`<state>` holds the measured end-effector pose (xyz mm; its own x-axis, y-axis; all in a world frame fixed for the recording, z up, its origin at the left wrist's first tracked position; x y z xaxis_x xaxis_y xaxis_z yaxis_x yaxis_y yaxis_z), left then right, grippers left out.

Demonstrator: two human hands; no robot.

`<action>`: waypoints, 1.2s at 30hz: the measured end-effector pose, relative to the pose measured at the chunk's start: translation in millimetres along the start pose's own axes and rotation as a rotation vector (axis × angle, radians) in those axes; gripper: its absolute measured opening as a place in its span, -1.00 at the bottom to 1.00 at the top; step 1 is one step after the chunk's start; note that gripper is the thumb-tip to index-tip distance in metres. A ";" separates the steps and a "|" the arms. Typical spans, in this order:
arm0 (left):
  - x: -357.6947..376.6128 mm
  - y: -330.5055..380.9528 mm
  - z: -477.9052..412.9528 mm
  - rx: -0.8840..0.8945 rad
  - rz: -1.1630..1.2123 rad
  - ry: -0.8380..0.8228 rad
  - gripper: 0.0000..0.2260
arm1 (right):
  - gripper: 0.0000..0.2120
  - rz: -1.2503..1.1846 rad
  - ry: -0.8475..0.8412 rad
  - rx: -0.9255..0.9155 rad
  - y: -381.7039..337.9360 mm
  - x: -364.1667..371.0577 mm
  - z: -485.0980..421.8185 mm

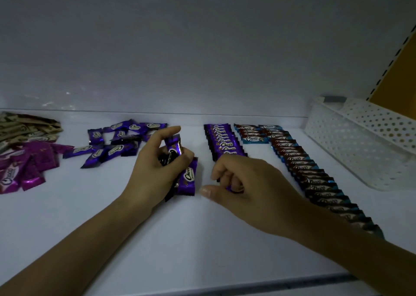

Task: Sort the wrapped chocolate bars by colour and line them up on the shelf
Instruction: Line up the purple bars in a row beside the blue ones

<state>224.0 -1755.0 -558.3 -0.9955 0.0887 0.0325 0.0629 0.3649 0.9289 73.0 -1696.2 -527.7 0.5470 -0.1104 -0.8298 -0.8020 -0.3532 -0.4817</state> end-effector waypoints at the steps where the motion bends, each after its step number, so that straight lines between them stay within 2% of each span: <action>1: -1.2 -1.4 -0.2 -0.016 0.017 0.011 -0.63 | -0.68 -0.046 0.002 0.030 0.6 -1.4 -3.5; 5: -2.9 -5.8 -1.7 -0.049 0.033 0.057 -0.64 | -0.68 -0.200 -0.035 0.146 4.3 -4.4 -11.2; 10: 2.8 1.0 -1.1 0.011 0.034 0.025 -0.67 | -0.74 -0.584 -0.268 0.364 -4.4 27.7 -15.9; 14: 0.3 1.9 2.2 -0.005 -0.001 0.012 -0.70 | -0.84 -0.760 -0.219 0.425 -7.0 30.4 -25.1; 16: 4.7 0.4 3.5 -0.039 0.050 -0.032 -0.66 | -0.85 -0.796 -0.192 0.430 -7.7 28.5 -28.8; 18: 8.2 1.3 3.6 -0.040 0.068 -0.054 -0.71 | -0.87 -0.785 -0.186 0.411 -8.0 23.7 -31.4; 22: 9.2 6.3 4.4 0.005 0.057 -0.055 -0.78 | -0.90 -0.696 -0.197 0.376 -1.2 3.3 -38.0; 25: 4.2 2.0 4.4 -0.036 0.038 -0.008 -0.82 | -0.91 -0.619 -0.073 0.434 30.0 -28.3 -47.9; 28: -0.7 -1.6 1.6 -0.055 0.019 0.047 -0.82 | -0.84 -0.306 0.042 0.513 71.0 -58.7 -49.2; 31: 1.5 -1.6 0.9 -0.053 -0.014 0.046 -0.82 | -0.72 0.131 0.046 0.537 95.6 -62.7 -47.0; 33: 2.1 -1.8 1.8 -0.047 -0.029 0.043 -0.82 | -0.73 0.379 0.044 0.519 100.4 -57.5 -47.1; 36: 1.4 -1.5 2.2 -0.041 -0.037 0.044 -0.82 | -0.77 0.497 -0.014 0.489 101.7 -46.1 -48.7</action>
<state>222.7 -1753.4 -560.4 -0.9993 0.0344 0.0132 0.0238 0.3291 0.9440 -22.1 -1772.3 -524.7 0.0862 -0.1371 -0.9868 -0.9743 0.1953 -0.1122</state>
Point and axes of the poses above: each hand's wrist, its own z-axis away from the middle knuckle, its own x-axis out of the palm, y = z × x, the point moved 7 cm from there along -z, towards the middle knuckle, and after that the axes turned 7 degrees about x, right-handed, at the moved point
